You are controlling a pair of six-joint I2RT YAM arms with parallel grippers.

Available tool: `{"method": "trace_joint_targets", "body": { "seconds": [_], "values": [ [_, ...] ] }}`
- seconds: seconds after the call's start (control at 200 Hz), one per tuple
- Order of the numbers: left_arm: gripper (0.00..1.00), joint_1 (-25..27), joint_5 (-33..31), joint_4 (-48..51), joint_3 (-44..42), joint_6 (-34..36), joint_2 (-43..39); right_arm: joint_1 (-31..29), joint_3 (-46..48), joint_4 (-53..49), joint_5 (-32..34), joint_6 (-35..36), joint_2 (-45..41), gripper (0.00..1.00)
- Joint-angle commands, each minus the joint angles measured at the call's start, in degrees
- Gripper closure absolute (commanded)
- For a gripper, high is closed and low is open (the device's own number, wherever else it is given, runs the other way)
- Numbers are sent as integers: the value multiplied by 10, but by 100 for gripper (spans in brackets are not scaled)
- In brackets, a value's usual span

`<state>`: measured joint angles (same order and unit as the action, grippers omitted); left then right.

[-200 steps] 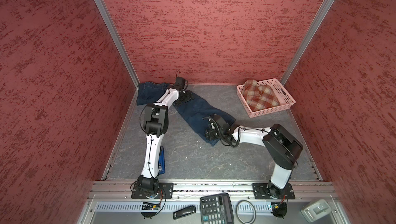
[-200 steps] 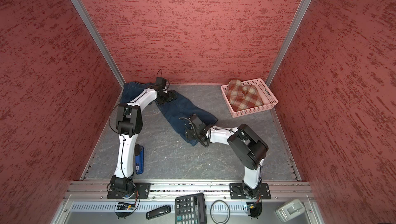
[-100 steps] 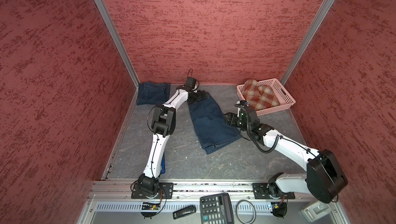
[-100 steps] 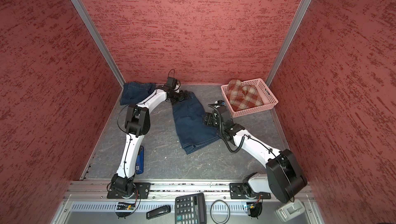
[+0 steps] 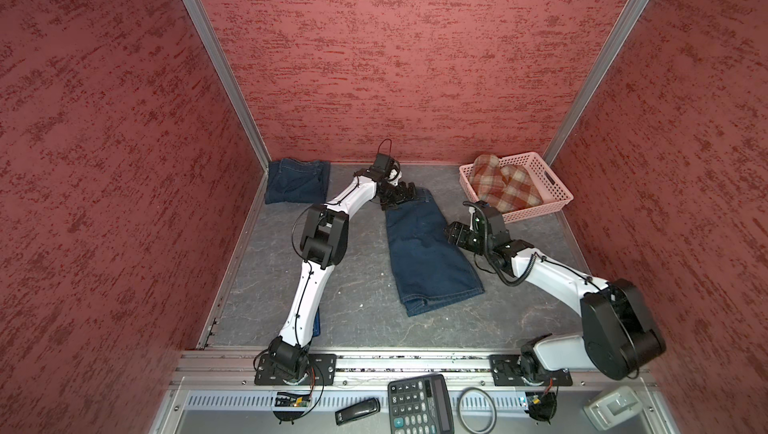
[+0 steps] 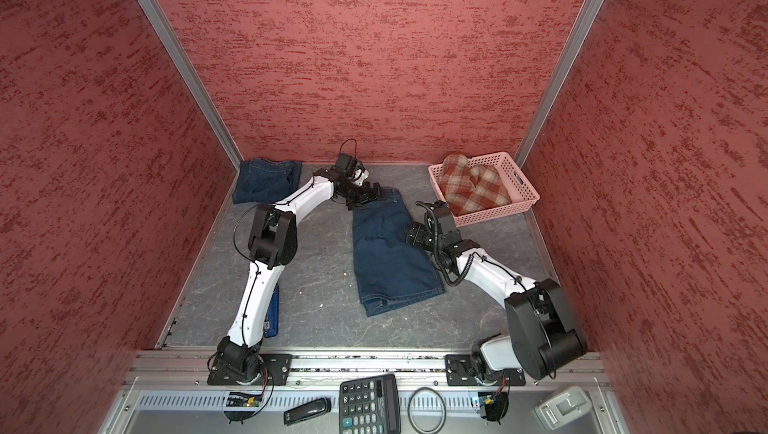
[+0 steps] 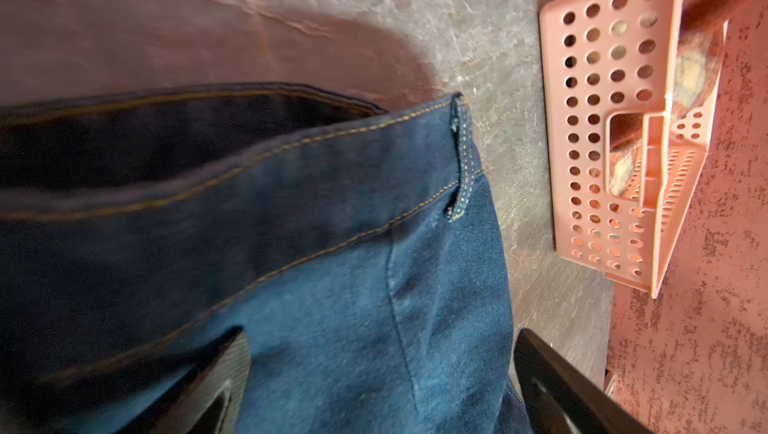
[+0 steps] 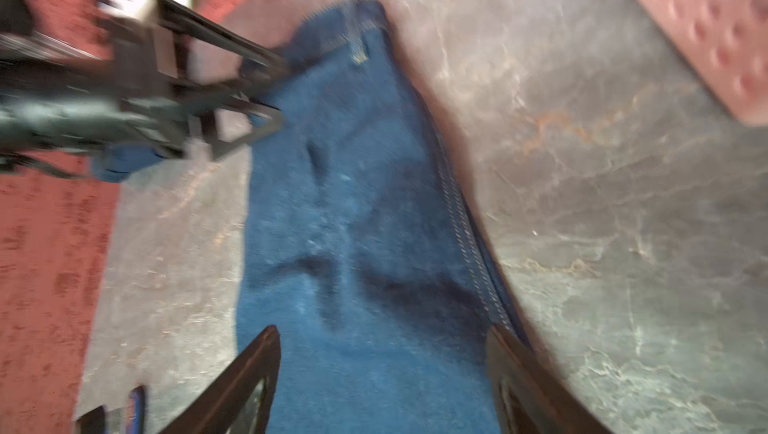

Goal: Fold and stack the skirts

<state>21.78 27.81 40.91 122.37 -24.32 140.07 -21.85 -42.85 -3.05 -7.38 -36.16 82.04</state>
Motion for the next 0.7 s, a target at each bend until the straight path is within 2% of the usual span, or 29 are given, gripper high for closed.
{"method": "trace_joint_targets", "body": {
  "seconds": [0.0,0.15,0.27,0.456,0.691],
  "values": [
    [0,-4,-37,21,-23,11,-56,3,8,-4,1,13,35,21],
    [0,5,-95,30,-73,17,-100,6,9,-2,3,19,68,22],
    [0,10,-135,48,-94,31,-99,6,10,4,-2,22,82,22],
    [0,7,-141,45,-104,30,-68,-5,15,35,-51,12,103,26],
    [0,-2,-135,63,-58,30,-24,-71,-12,77,-84,-25,97,30]
  ]
}}
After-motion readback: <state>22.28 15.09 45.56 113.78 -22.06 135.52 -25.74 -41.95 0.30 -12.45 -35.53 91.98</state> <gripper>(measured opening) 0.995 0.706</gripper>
